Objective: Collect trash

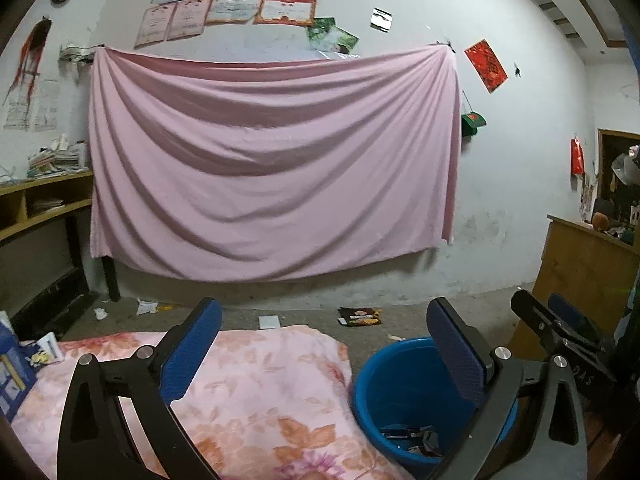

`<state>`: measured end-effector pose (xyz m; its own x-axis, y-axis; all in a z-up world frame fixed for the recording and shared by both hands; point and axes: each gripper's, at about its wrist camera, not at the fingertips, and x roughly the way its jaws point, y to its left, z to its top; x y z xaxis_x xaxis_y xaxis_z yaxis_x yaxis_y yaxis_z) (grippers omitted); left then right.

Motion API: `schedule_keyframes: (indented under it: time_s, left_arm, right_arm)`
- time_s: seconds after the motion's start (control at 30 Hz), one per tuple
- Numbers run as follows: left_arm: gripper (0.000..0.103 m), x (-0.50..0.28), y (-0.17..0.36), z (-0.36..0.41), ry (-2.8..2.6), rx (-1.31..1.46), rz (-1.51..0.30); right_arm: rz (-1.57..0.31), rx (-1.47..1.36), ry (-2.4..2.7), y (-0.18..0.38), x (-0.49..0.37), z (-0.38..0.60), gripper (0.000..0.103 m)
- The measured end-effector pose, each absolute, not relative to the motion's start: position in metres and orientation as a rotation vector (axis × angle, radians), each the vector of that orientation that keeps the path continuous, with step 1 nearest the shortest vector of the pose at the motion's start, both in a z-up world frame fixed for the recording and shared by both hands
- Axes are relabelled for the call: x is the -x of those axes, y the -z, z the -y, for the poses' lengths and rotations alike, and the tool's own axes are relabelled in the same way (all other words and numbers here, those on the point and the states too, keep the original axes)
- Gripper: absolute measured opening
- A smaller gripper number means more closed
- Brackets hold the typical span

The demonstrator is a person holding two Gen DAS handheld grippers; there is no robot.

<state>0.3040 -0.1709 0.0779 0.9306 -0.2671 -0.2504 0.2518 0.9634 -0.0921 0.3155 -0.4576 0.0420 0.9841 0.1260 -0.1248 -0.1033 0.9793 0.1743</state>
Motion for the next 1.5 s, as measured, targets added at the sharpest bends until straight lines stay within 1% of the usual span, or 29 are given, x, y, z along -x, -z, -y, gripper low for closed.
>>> schedule_keyframes:
  time_s: [0.3,0.57,1.03,1.5]
  left_arm:
    - [0.101,-0.257,-0.074,0.136,0.207,0.064,-0.243]
    - [0.101,-0.206,-0.054,0.105,0.150,0.086,-0.245]
    - [0.101,-0.114,-0.026,0.076,0.082,0.045,-0.236]
    - [0.101,-0.054,-0.007,0.045,0.030,0.074,-0.233]
  right_arm:
    - [-0.142,-0.158,-0.150,-0.040,-0.287,0.432,0.103]
    - [-0.143,-0.131,-0.166,-0.033,-0.247,0.409,0.103]
    - [-0.154,-0.074,-0.182,-0.019,-0.169,0.376,0.103]
    - [-0.198,-0.048,-0.177,-0.004,-0.120,0.350,0.103]
